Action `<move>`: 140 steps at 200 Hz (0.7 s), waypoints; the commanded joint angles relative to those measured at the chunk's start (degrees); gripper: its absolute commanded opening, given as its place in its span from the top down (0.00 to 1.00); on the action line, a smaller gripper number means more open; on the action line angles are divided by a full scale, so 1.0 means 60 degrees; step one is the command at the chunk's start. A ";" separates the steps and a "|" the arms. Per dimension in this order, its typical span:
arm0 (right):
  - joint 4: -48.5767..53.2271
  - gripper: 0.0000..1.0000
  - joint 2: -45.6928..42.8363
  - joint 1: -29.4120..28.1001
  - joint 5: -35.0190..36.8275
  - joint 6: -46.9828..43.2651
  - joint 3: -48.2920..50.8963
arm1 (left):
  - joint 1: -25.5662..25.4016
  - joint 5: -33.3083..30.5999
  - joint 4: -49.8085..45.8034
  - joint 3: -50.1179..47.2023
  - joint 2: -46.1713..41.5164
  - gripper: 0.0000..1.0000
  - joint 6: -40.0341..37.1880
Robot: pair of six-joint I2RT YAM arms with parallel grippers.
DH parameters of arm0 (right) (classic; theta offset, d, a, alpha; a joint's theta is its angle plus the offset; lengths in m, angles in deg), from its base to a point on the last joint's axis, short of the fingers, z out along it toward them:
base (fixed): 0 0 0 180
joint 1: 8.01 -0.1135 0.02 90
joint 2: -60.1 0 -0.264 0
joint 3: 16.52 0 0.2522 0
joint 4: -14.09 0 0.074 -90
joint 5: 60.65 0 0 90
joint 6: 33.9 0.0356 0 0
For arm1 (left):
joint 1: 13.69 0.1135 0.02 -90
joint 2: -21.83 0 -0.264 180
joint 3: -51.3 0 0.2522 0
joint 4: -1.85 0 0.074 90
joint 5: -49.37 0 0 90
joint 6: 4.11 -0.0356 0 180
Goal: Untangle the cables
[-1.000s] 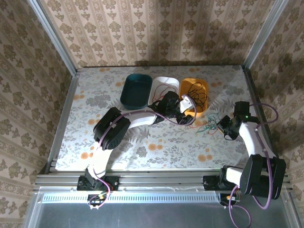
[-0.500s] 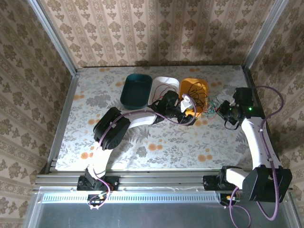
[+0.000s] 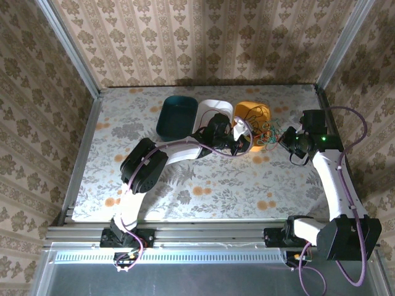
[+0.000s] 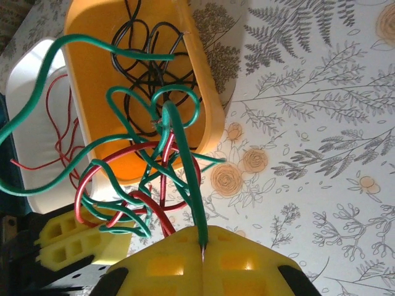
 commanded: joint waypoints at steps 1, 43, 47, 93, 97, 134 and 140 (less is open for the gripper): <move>0.0400 1.00 -0.0269 0.0022 0.0929 -0.0039 0.0039 | 0.0226 0.0034 0.1007 -0.0372 -0.0342 1.00 0.0559; -0.0019 1.00 -0.0374 0.0952 0.1375 0.0503 0.1644 | 0.0781 -0.0210 0.3427 -0.2005 -0.2251 1.00 0.1855; -0.0059 1.00 -0.0390 0.1017 0.1414 0.0575 0.1791 | 0.0851 -0.0222 0.3603 -0.2124 -0.2423 1.00 0.1959; -0.0581 1.00 -0.0240 0.1752 0.1491 0.1074 0.2859 | 0.1540 -0.0535 0.4332 -0.3197 -0.3908 1.00 0.2631; -0.0637 1.00 -0.0208 0.1841 0.1436 0.1098 0.2939 | 0.1619 -0.0581 0.4311 -0.3261 -0.4008 1.00 0.2645; -0.0798 1.00 -0.0187 0.2476 0.1643 0.1303 0.3432 | 0.2353 -0.0997 0.4394 -0.3833 -0.4842 1.00 0.2912; -0.0798 1.00 -0.0214 0.2573 0.1677 0.1333 0.3488 | 0.2514 -0.1001 0.4520 -0.3915 -0.4913 1.00 0.3059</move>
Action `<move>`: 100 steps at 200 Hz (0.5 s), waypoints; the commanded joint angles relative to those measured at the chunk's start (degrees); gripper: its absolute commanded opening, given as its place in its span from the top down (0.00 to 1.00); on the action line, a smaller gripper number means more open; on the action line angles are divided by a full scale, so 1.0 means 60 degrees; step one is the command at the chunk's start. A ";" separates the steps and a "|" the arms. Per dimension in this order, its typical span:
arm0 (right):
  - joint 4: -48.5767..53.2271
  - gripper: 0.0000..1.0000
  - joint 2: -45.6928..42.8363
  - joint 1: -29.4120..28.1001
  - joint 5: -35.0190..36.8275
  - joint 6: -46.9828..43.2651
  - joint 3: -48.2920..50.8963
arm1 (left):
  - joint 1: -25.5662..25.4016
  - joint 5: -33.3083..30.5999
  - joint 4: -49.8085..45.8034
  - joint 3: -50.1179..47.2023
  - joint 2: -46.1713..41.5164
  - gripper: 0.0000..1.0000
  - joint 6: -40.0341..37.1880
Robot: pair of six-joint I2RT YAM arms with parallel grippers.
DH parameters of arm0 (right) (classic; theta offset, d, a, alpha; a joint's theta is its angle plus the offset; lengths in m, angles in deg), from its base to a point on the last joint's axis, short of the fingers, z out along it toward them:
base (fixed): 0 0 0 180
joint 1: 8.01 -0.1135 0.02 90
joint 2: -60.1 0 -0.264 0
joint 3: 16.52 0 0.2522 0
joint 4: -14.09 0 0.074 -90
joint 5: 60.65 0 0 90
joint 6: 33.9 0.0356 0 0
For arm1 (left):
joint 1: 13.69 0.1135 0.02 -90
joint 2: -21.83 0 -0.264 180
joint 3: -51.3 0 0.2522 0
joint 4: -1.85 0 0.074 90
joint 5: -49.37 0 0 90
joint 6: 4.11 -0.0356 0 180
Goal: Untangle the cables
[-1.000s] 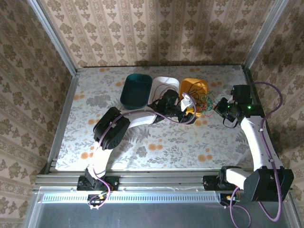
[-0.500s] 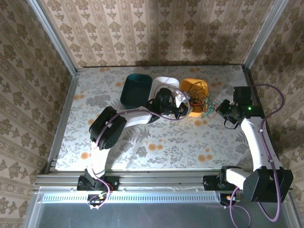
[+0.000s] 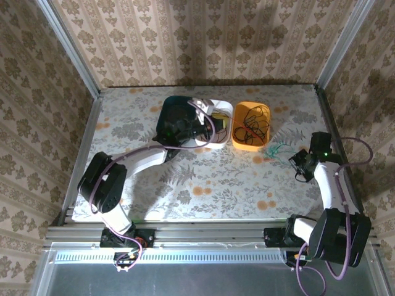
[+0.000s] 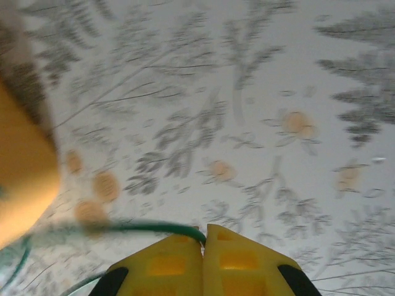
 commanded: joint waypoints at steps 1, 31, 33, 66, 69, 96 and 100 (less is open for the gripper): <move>0.0146 1.00 0.0017 0.0355 0.0788 0.0381 0.0310 | 0.0649 -0.0536 0.1028 -0.0257 -0.0704 1.00 0.0614; 0.0098 1.00 -0.0078 0.0683 0.0881 0.0539 0.0477 | 0.1218 -0.0443 0.1242 -0.0523 -0.0972 1.00 0.0905; 0.0101 1.00 -0.0078 0.0692 0.0863 0.0550 0.0488 | 0.1239 -0.0437 0.1229 -0.0529 -0.0988 1.00 0.0896; 0.0196 1.00 -0.0173 0.0882 0.1109 0.0587 0.0552 | 0.1664 -0.0429 0.1378 -0.0644 -0.1106 1.00 0.1106; 0.0227 1.00 -0.0182 0.0909 0.1175 0.0599 0.0562 | 0.1717 -0.0441 0.1417 -0.0655 -0.1133 1.00 0.1171; 0.0223 1.00 -0.0270 0.1154 0.1208 0.0789 0.0836 | 0.2513 -0.0635 0.1948 -0.0870 -0.1400 1.00 0.1664; 0.0194 1.00 -0.0277 0.1177 0.1177 0.0840 0.0888 | 0.2612 -0.0634 0.1965 -0.0870 -0.1440 1.00 0.1689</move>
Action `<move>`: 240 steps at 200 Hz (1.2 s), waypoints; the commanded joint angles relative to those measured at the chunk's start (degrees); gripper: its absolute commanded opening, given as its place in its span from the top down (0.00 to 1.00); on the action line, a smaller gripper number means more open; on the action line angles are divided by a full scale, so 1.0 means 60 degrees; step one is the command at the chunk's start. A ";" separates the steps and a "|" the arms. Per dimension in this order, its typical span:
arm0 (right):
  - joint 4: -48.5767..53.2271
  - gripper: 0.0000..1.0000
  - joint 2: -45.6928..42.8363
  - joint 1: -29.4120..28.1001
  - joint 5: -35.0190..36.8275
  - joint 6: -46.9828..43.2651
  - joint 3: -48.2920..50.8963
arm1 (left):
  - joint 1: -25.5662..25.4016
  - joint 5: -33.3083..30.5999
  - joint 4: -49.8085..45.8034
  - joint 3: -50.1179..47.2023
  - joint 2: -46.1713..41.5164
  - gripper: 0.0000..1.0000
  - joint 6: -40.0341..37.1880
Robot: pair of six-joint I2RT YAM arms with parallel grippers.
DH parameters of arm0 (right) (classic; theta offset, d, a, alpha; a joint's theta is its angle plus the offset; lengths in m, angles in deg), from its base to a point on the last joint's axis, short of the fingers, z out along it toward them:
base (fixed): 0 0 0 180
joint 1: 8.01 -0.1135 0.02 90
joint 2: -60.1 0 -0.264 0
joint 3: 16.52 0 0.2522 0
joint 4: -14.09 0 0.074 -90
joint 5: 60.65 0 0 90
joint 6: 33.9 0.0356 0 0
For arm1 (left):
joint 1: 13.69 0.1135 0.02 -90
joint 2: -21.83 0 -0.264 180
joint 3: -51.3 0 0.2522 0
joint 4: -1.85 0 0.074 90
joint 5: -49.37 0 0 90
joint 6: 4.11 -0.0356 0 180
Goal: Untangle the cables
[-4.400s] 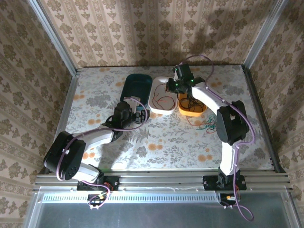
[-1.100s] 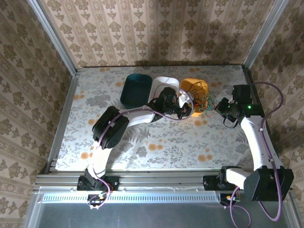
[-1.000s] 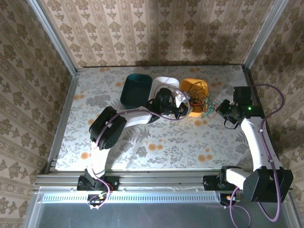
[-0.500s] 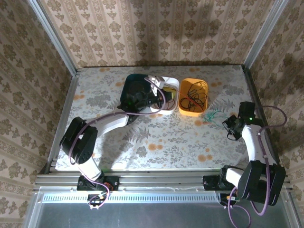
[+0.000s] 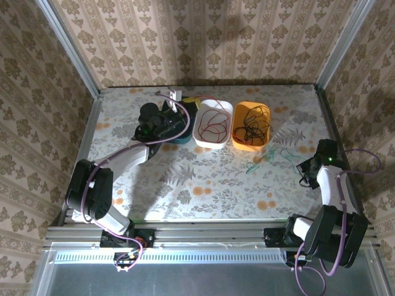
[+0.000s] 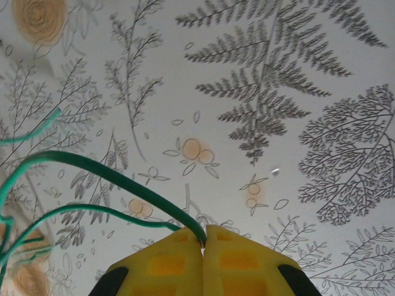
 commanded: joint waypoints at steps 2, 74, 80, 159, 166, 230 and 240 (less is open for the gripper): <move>0.0162 1.00 -0.0209 0.0184 0.0352 0.0401 0.0342 | 0.0737 -0.0205 0.0874 -0.0111 -0.0495 1.00 0.0629; -0.0250 1.00 -0.0231 0.0400 -0.0297 0.0576 0.0532 | 0.0857 0.0214 0.1051 0.0487 -0.0315 1.00 0.0891; -0.0282 1.00 -0.0238 0.0397 -0.0350 0.0558 0.0525 | 0.0836 0.0275 0.1317 0.0565 -0.0231 1.00 0.1131; -0.0946 1.00 -0.0297 0.0369 -0.1050 0.0489 0.0711 | 0.0267 0.0021 0.2298 0.2174 0.1249 1.00 0.1502; -0.0971 1.00 -0.0297 0.0368 -0.1104 0.0480 0.0695 | 0.0231 -0.0046 0.2340 0.2298 0.1483 1.00 0.1540; -0.1132 1.00 -0.0150 0.0379 -0.1441 0.0502 0.0635 | 0.0286 -0.0240 0.2727 0.2225 0.2321 1.00 0.1889; -0.1167 1.00 -0.0150 0.0373 -0.1453 0.0517 0.0617 | 0.0286 -0.0233 0.2520 0.1929 0.2175 1.00 0.1749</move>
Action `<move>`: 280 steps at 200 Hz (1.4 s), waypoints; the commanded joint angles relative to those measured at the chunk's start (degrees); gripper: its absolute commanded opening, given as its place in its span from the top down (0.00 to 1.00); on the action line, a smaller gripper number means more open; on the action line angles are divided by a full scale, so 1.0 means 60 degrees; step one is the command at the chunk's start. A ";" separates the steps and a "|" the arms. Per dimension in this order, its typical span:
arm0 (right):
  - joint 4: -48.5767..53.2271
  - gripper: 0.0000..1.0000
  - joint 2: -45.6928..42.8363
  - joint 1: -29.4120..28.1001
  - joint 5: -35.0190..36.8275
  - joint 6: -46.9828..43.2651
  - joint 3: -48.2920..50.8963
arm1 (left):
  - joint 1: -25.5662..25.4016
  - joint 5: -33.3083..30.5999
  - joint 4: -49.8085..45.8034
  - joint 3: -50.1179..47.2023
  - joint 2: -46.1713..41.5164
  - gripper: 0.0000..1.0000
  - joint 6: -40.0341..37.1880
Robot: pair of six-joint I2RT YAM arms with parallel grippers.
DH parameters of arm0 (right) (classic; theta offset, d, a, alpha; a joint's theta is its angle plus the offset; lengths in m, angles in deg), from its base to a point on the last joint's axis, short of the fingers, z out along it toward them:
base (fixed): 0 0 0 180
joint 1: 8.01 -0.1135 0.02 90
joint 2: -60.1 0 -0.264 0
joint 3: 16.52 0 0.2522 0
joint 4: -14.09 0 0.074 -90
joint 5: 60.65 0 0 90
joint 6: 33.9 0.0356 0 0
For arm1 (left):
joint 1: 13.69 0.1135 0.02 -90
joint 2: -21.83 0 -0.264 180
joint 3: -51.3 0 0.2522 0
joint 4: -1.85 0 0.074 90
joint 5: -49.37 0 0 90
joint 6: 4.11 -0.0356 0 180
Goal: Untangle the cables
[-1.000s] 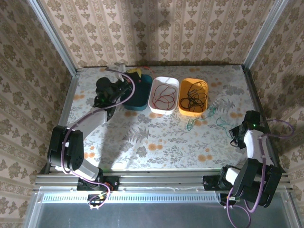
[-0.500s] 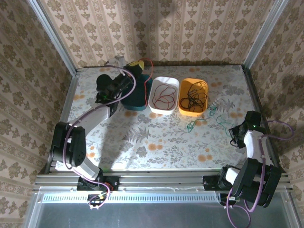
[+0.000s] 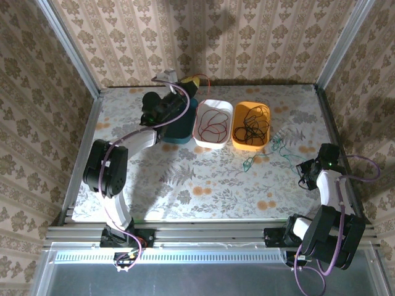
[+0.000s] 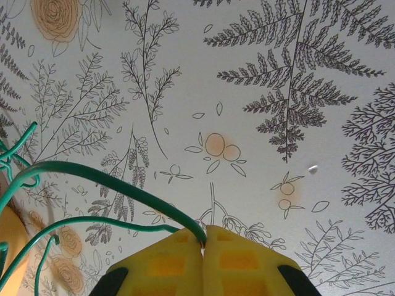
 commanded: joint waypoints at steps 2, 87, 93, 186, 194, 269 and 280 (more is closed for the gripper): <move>-0.0118 1.00 -0.0023 0.0012 -0.0194 0.0103 -0.0022 | 0.0031 0.0006 0.0177 -0.0391 -0.0426 1.00 -0.0165; -0.0208 1.00 0.0226 0.0026 -0.0132 0.0271 -0.0051 | 0.0019 0.1502 -0.2150 -0.3114 -0.3779 1.00 -0.1111; -0.0206 1.00 0.0240 0.0025 -0.0133 0.0304 -0.0051 | 0.0016 0.1761 -0.2215 -0.3211 -0.4082 1.00 -0.1074; -0.0704 1.00 0.0735 0.0026 -0.0461 0.0615 -0.0124 | -0.0045 0.1880 -0.3015 -0.3133 -0.5877 1.00 -0.1464; -0.0745 1.00 0.0748 0.0025 -0.0484 0.0618 -0.0137 | -0.0044 0.1872 -0.2817 -0.2992 -0.5675 1.00 -0.1517; -0.0830 1.00 0.0476 0.0025 -0.0513 0.0519 -0.0051 | -0.0003 0.1582 0.0130 -0.0819 -0.2220 1.00 -0.0405; -0.0849 1.00 0.0446 0.0038 -0.0566 0.0512 -0.0036 | -0.0001 0.1532 0.0337 -0.0434 -0.1590 1.00 -0.0256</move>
